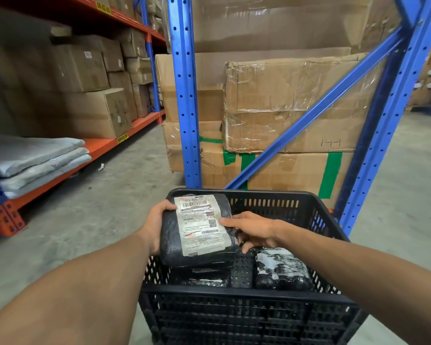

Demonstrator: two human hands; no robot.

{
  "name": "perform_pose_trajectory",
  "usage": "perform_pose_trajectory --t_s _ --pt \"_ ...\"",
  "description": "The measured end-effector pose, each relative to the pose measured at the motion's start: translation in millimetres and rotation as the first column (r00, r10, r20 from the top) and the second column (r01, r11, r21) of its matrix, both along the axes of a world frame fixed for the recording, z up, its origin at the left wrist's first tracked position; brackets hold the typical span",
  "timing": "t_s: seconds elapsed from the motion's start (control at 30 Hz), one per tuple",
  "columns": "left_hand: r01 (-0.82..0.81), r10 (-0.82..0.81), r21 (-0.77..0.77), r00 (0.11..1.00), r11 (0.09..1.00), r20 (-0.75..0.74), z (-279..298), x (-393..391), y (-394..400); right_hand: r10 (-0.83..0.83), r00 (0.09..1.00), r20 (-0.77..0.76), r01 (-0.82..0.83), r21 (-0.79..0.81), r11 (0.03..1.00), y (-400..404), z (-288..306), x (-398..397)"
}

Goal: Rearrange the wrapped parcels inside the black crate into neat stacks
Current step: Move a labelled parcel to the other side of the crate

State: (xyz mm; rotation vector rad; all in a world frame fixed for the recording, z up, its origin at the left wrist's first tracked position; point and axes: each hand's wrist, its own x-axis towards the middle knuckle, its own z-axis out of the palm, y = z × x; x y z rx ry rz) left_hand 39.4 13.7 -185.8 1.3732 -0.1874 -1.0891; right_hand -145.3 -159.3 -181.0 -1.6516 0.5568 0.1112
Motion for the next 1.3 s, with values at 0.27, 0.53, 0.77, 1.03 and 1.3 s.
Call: perform_pose_trajectory --t_s 0.27,0.53,0.77,1.03,1.3 --pt "0.046 -0.088 0.258 0.984 0.965 0.156 -10 11 -17 -0.209 0.978 0.003 0.209 0.029 0.977 4 -27 11" --pt "-0.043 -0.105 0.292 0.876 0.955 0.472 -23 15 -40 -0.39 0.921 -0.012 0.388 -0.069 0.919 4 -45 43" --pt "0.009 -0.271 0.428 0.787 0.904 0.555 -35 6 -56 -0.368 0.925 -0.092 0.354 -0.142 0.924 -3 -51 50" --pt "-0.075 -0.187 0.33 0.699 0.941 0.691 -17 -8 -73 -0.263 0.943 -0.202 0.169 -0.388 0.906 -30 -28 8" --pt "0.167 -0.254 0.212 0.826 0.963 0.503 8 -54 -126 -0.385 0.841 -0.379 0.065 -0.635 0.769 -83 -31 -63"
